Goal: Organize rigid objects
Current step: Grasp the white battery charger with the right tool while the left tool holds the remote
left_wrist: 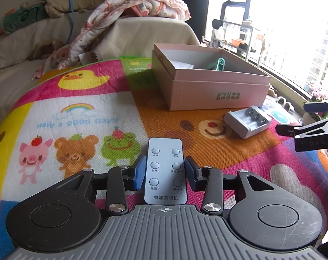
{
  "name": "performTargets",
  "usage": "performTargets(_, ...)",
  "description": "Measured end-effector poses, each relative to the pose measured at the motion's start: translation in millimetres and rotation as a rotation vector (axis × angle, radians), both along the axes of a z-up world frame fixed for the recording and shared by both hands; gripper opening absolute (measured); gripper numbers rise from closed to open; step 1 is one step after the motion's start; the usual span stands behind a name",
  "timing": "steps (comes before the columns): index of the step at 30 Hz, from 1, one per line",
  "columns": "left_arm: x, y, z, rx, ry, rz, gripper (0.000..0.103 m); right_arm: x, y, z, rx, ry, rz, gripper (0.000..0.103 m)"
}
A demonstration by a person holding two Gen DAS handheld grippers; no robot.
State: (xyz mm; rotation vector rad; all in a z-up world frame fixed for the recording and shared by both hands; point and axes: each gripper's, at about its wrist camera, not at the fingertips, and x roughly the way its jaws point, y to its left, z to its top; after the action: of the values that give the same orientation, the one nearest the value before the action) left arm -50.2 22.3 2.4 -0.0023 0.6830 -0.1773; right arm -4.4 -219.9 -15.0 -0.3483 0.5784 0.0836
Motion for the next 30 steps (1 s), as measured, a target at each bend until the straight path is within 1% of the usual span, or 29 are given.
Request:
performTargets(2, -0.4, -0.3, 0.3, 0.005, -0.002, 0.001, 0.044, -2.4, -0.8, 5.4, 0.155, 0.068, 0.073, 0.100)
performTargets(3, -0.7, -0.5, 0.4, 0.007, -0.002, 0.002, 0.044, -0.6, 3.3, 7.2, 0.210, 0.087, 0.093, 0.100)
performTargets(4, -0.8, -0.7, 0.4, 0.006, -0.002, 0.002, 0.044, 0.4, 9.1, 8.5, 0.227, 0.086, 0.099, 0.100)
performTargets(5, -1.0, -0.6, 0.4, 0.006, -0.002, 0.002, 0.044, 2.0, 15.6, 9.2, 0.222, 0.074, 0.101, 0.100)
performTargets(7, -1.7, -1.5, 0.6, 0.009, -0.003, 0.001, 0.044, 6.4, 36.6, 8.9, 0.164, 0.044, 0.111, 0.100)
performTargets(9, -3.1, -2.9, 1.0, 0.017, -0.004, -0.004, 0.044, 13.9, 50.7, 7.4, 0.125, 0.040, 0.139, 0.101)
performTargets(10, -4.0, -3.4, 1.2, 0.020, -0.003, -0.010, 0.044, 20.9, 54.0, 6.8, 0.125, 0.043, 0.135, 0.103)
performTargets(13, -6.8, -2.9, 2.3, 0.022, 0.007, -0.027, 0.044, 39.4, 49.7, 7.4, 0.176, 0.085, 0.097, 0.103)
performTargets(17, -8.6, -4.9, 2.7, 0.037, 0.011, -0.028, 0.044, 55.7, 46.9, -1.9, 0.282, 0.215, 0.109, 0.103)
performTargets(19, -8.7, -5.6, 2.4, 0.042, 0.009, -0.026, 0.045, 59.3, 47.6, -5.8, 0.300, 0.226, 0.085, 0.103)
performTargets(20, -9.2, -5.7, 2.4, 0.041, 0.007, -0.024, 0.045, 59.6, 48.5, -6.3, 0.297, 0.211, 0.068, 0.103)
performTargets(22, -10.5, -4.3, 1.9, 0.035, 0.001, -0.024, 0.044, 60.1, 49.6, -7.0, 0.290, 0.200, 0.045, 0.097)
performTargets(23, -11.6, -2.9, 1.8, 0.027, -0.003, -0.025, 0.044, 58.6, 49.3, -6.7, 0.286, 0.192, 0.045, 0.094)
performTargets(24, -12.6, -1.4, 1.8, 0.017, -0.005, -0.026, 0.044, 56.1, 48.6, -6.2, 0.279, 0.189, 0.053, 0.085)
performTargets(27, -16.7, 2.3, 2.2, -0.012, -0.011, -0.037, 0.044, 44.0, 46.2, -2.5, 0.260, 0.196, 0.097, 0.085)
performTargets(30, -22.5, -1.4, 2.5, 0.002, -0.010, -0.062, 0.043, 19.0, 40.7, 2.7, 0.219, 0.173, 0.157, 0.085)
